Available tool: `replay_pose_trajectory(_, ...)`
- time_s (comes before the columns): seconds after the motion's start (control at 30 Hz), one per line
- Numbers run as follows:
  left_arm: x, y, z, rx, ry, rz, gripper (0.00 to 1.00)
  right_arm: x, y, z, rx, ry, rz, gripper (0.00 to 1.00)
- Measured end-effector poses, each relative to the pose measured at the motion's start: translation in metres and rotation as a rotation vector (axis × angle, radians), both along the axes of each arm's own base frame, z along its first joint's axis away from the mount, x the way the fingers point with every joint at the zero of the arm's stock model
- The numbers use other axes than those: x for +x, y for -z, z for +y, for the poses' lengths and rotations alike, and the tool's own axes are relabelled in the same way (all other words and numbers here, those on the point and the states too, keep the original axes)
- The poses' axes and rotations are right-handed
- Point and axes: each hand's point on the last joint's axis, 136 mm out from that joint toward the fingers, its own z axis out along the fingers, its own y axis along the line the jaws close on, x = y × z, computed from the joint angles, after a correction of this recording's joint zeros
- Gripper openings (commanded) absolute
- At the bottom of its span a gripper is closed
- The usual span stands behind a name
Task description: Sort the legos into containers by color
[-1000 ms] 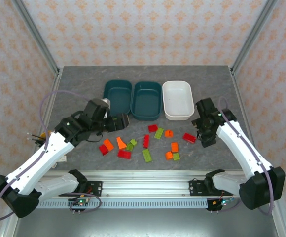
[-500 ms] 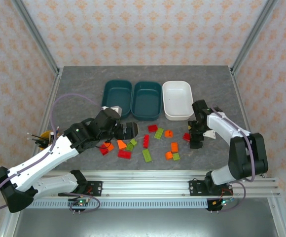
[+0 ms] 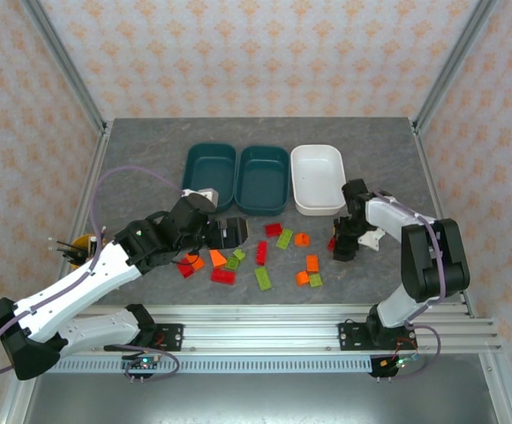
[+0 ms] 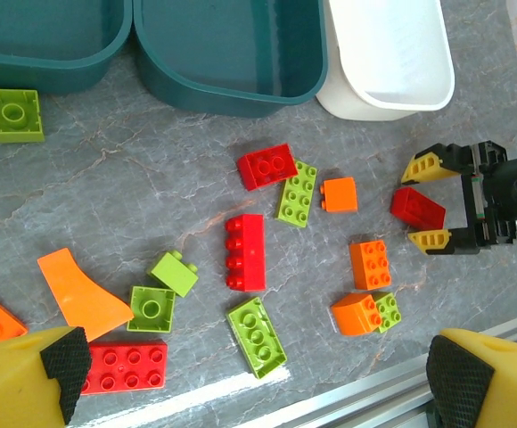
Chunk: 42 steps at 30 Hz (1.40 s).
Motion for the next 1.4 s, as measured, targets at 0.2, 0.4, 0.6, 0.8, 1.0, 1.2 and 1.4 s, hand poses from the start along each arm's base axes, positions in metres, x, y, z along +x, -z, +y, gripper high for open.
replay_pose_trajectory(0.2, 0.0, 0.0, 0.0, -0.001, 0.0, -0.001, 1.0, 0.0, 0.003, -0.004, -0.018, -0.003, 0.005, 0.42)
replay_pose_trajectory(0.4, 0.002, -0.004, -0.002, -0.007, -0.001, -0.008, 1.0, -0.001, -0.006, -0.017, -0.099, -0.059, 0.004, 0.34)
replay_pose_trajectory(0.6, 0.011, -0.019, 0.001, 0.011, -0.036, -0.04, 1.0, 0.027, -0.071, -0.025, -0.241, -0.251, -0.169, 0.32)
replay_pose_trajectory(0.8, 0.051, -0.063, 0.018, -0.033, -0.173, -0.095, 1.0, 0.085, -0.149, 0.012, -0.341, -0.573, -0.417, 0.32)
replay_pose_trajectory(1.0, 0.092, -0.059, 0.045, -0.019, -0.317, -0.045, 1.0, 0.152, -0.123, 0.037, -0.38, -0.82, -0.371, 0.34)
replay_pose_trajectory(1.2, 0.11, -0.048, 0.049, 0.001, -0.357, 0.002, 1.0, 0.183, -0.058, 0.045, -0.372, -0.996, -0.211, 0.37)
replay_pose_trajectory(1.4, 0.107, -0.045, 0.047, -0.022, -0.37, 0.026, 1.0, 0.179, -0.022, 0.042, -0.339, -1.062, -0.097, 0.61)
